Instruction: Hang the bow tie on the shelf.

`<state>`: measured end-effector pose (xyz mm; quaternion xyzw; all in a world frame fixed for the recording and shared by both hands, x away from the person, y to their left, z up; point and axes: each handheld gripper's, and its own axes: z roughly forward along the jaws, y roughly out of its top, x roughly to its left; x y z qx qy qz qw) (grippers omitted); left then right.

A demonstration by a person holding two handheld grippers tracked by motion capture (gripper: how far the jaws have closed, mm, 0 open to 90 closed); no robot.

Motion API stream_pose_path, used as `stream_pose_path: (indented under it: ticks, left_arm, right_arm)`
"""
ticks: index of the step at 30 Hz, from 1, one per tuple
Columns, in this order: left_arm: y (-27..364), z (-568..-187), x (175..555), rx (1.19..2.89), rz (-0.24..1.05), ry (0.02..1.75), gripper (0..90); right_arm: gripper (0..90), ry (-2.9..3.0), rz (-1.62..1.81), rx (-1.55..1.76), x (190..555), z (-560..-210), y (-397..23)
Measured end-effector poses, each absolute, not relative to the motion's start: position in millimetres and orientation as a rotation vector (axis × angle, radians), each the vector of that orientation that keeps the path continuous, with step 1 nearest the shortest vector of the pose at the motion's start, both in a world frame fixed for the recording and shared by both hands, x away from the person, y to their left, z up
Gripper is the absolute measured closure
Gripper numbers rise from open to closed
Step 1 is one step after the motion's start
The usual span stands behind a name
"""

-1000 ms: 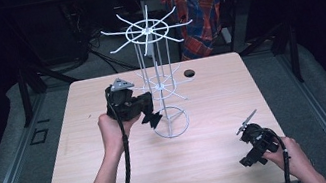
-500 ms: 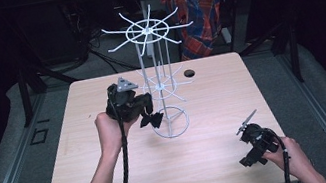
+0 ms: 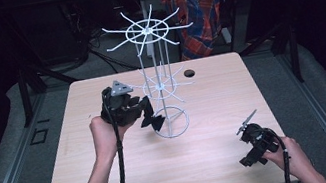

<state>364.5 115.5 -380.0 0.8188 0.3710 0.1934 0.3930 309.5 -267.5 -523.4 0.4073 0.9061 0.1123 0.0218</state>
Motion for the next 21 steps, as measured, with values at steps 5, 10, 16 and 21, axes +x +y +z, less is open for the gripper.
stream_pose_path:
  ticks: [5, 10, 16, 21]
  left_arm:
    - [124, -377, 358, 2.061, 0.495, 0.960, 61.1]
    - [136, -375, 350, 2.069, 0.494, 0.989, 50.8]
    - [156, -377, 341, 2.058, 0.501, 1.016, 40.0]
    - [168, -383, 333, 2.076, 0.507, 1.041, 30.6]
  right_arm:
    - [14.0, 2.815, 0.349, 1.259, 310, -523, -268]
    - [13.9, 2.815, 0.348, 1.260, 310, -523, -267]
    - [13.9, 2.814, 0.345, 1.261, 310, -523, -268]
    - [13.9, 2.815, 0.342, 1.259, 310, -523, -267]
